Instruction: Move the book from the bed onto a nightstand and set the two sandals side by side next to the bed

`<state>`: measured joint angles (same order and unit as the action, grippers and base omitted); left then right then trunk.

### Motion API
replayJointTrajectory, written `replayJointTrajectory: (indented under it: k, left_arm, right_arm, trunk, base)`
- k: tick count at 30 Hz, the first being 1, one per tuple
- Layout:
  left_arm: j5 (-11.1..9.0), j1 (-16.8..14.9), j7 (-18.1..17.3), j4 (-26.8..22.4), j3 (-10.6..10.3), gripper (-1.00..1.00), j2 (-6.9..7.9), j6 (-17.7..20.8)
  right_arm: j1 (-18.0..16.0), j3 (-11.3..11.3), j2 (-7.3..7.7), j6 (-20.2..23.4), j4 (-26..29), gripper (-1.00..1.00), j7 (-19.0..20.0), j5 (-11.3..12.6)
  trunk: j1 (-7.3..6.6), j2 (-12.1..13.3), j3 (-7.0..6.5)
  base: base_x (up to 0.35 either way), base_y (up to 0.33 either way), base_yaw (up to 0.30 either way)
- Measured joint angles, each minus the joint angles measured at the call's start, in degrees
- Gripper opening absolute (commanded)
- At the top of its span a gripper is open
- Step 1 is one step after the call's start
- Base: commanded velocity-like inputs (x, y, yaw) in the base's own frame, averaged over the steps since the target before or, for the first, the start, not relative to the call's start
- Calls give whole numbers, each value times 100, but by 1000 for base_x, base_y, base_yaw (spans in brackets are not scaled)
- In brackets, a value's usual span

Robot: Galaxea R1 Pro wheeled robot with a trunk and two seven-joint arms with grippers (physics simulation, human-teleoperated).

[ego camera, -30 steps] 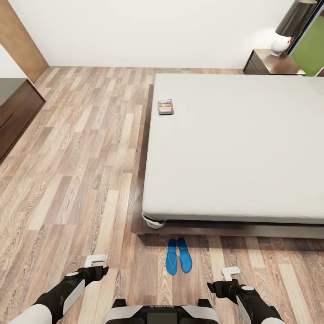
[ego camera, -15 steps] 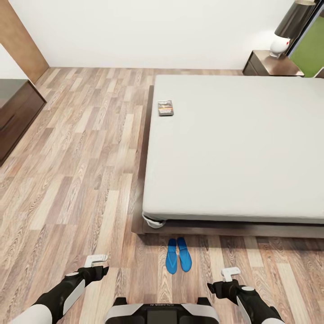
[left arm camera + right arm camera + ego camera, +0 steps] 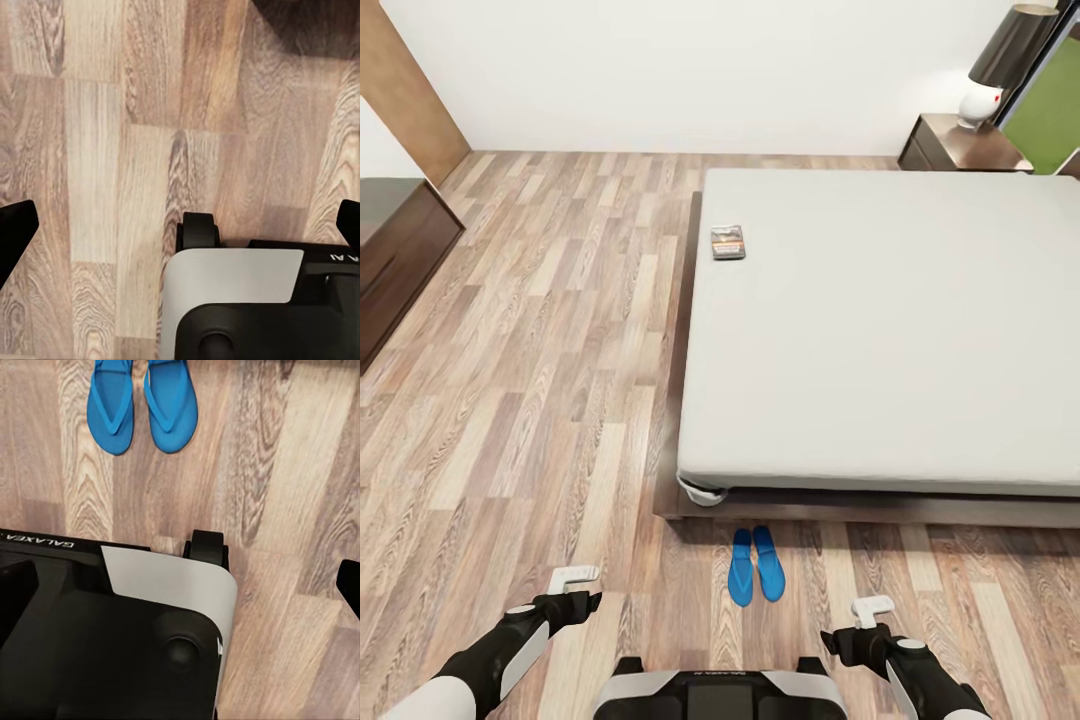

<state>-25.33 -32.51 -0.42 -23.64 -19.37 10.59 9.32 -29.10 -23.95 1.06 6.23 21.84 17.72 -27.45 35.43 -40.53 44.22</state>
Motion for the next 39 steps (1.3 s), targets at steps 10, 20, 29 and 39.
replayJointTrajectory:
  k: [10,20,29,39]
  left_arm:
    - [0,0,0,0,0,100,-1,-3]
    - [2,0,0,0,0,100,-1,-39]
    - [9,0,0,0,0,100,-6,-102]
    - [8,0,-3,0,0,100,-6,-122]
  right_arm:
    - [7,0,-4,-121,0,100,0,-2]
    - [10,0,-4,-151,5,100,0,-2]
    - [11,-2,3,-156,7,100,-5,-4]
    - [11,-15,0,-170,13,100,-9,5]
  trunk:
    - [-220,402,-180]
    - [-374,685,-307]
    - [-572,1045,-468]
    - [-682,1246,-558]
  base:
    - [0,0,0]
    - [0,0,0]
    - [0,0,0]
    - [0,0,0]
